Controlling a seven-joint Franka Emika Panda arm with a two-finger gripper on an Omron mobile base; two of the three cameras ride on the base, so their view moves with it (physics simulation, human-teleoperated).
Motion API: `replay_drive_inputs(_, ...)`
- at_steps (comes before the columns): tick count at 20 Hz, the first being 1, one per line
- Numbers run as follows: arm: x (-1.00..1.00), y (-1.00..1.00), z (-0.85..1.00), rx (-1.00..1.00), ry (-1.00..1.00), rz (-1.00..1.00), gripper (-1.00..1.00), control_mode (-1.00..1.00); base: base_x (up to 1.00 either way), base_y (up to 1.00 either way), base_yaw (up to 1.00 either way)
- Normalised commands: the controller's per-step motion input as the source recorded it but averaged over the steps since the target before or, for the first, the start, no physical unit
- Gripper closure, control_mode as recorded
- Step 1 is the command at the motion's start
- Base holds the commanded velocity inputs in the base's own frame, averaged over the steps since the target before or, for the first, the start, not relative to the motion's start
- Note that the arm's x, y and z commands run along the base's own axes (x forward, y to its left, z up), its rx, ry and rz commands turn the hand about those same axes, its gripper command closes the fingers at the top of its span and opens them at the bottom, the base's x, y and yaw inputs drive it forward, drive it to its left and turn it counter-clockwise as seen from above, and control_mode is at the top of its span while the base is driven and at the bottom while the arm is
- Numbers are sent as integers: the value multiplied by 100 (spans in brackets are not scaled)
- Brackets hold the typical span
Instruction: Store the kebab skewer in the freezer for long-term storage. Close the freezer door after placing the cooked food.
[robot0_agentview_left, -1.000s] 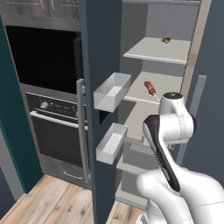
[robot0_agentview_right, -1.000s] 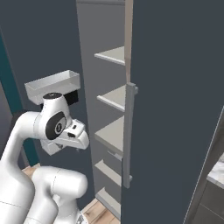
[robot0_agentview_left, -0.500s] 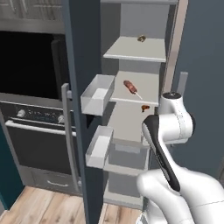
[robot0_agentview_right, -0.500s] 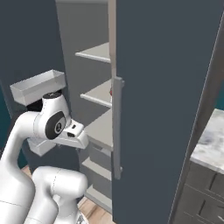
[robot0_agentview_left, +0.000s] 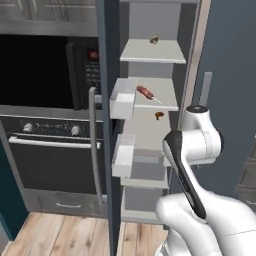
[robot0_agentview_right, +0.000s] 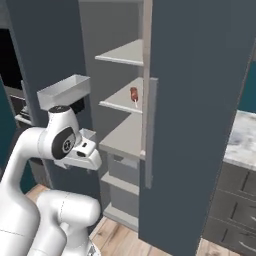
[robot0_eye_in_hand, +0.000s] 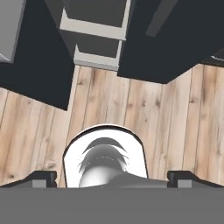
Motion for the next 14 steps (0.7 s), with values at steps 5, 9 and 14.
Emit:
replay_drive_inputs(5, 0, 0, 0, 0, 0, 0, -100, 100, -2, 28, -30)
replay_drive_inputs(9, 0, 0, 0, 0, 0, 0, -100, 100, -8, 46, -25)
replay_drive_inputs(14, 0, 0, 0, 0, 0, 0, -100, 100, -22, 42, -28)
